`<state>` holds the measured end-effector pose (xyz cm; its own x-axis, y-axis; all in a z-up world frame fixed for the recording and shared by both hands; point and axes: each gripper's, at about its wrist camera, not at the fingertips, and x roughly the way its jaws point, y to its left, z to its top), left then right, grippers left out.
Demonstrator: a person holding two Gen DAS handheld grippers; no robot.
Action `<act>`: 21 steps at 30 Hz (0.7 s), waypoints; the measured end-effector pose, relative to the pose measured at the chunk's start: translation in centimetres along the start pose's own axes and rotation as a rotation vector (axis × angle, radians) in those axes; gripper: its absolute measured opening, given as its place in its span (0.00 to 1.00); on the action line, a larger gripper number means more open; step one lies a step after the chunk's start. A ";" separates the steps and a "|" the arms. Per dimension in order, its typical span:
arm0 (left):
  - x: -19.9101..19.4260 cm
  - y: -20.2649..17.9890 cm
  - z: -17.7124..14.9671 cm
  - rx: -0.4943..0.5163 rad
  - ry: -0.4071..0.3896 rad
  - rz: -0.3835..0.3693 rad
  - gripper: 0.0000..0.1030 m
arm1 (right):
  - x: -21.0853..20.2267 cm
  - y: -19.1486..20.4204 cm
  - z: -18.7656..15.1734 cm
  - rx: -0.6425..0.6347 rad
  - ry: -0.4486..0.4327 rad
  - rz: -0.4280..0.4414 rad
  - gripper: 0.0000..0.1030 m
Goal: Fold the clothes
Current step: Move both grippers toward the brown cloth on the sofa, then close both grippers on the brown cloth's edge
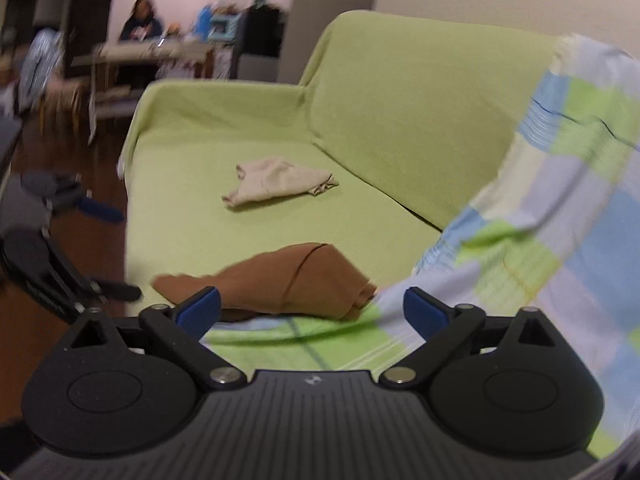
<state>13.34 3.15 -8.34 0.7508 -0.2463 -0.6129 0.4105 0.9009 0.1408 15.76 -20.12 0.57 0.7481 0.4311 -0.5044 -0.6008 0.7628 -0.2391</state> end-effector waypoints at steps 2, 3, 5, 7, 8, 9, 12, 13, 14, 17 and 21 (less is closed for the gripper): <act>1.5 0.1 -0.2 0.050 0.007 -0.042 0.72 | 1.6 0.0 0.2 -0.038 0.020 0.019 0.86; 1.9 0.0 0.0 0.067 0.010 -0.049 0.70 | 2.2 0.0 0.3 -0.050 0.029 0.026 0.83; 3.6 0.0 -0.3 0.095 0.023 -0.069 0.58 | 3.8 -0.3 0.4 -0.065 0.052 0.046 0.54; 4.8 -0.2 -0.5 0.114 0.032 -0.083 0.15 | 4.4 -0.4 0.4 -0.045 0.060 0.068 0.12; 5.1 -0.4 -0.6 0.127 0.036 -0.064 0.04 | 4.5 -0.4 0.4 -0.025 0.057 0.070 0.06; 5.0 -0.4 -0.5 0.130 0.033 -0.049 0.04 | 4.5 -0.7 0.4 0.011 0.051 0.082 0.06; 3.2 -0.1 0.9 0.101 -0.027 0.002 0.03 | 3.8 -2.0 0.9 0.130 0.012 0.112 0.06; 1.2 0.1 2.4 0.095 -0.073 0.017 0.03 | 3.2 -2.7 1.4 0.175 -0.012 0.118 0.06; -0.1 0.1 3.4 0.095 -0.103 0.025 0.03 | 2.3 -3.5 1.8 0.211 -0.036 0.125 0.06; -5.5 -0.9 7.6 0.116 -0.221 0.009 0.03 | -2.7 -6.5 3.7 0.331 -0.137 0.148 0.05; -11.7 -4.5 12.4 0.153 -0.357 -0.095 0.04 | -12.7 -10.5 3.7 0.455 -0.229 0.115 0.06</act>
<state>9.12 -2.43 7.86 0.8273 -0.4593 -0.3234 0.5390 0.8111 0.2270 13.56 -31.81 12.54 0.7576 0.5800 -0.2995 -0.5377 0.8146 0.2174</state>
